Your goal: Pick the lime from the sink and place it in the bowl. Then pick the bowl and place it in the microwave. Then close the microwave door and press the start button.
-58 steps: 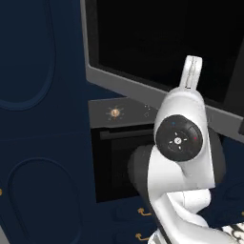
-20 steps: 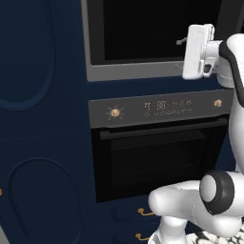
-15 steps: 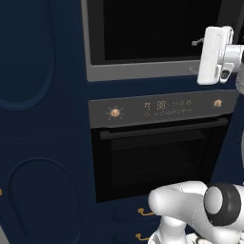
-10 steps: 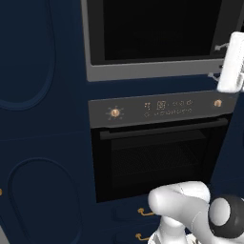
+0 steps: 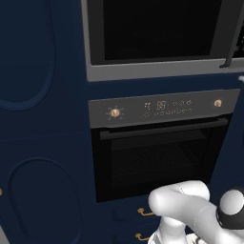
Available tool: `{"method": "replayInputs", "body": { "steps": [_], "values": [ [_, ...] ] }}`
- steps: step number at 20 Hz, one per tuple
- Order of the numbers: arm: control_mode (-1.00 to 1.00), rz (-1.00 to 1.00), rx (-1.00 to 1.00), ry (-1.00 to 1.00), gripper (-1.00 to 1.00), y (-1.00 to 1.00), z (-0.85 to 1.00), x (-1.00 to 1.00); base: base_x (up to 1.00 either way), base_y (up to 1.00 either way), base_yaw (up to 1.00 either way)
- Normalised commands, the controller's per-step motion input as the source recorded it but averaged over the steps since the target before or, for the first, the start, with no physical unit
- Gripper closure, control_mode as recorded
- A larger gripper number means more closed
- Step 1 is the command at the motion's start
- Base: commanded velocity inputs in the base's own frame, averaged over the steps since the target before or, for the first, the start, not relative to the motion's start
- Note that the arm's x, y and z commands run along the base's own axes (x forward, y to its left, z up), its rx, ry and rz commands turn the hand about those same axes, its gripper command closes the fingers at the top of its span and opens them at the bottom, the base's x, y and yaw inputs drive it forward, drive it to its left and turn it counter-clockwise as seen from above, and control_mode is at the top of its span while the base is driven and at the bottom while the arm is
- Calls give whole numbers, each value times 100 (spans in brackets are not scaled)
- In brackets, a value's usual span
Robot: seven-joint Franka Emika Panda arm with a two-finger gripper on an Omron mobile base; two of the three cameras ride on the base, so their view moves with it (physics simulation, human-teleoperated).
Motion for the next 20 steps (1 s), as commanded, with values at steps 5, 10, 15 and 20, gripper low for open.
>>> {"method": "replayInputs", "body": {
  "steps": [5, 10, 15, 20],
  "values": [
    [-100, 0, 0, 0, -100, -39, -2, 40, 0, 0, 0],
    [-100, 0, 0, 1, -100, -20, -16, 48, 0, 0, 0],
    [-100, 0, 0, 0, -100, -17, -9, 48, 0, 0, 0],
    [-100, 0, 0, 0, -100, -17, -7, 46, 0, 0, 0]
  ]
}}
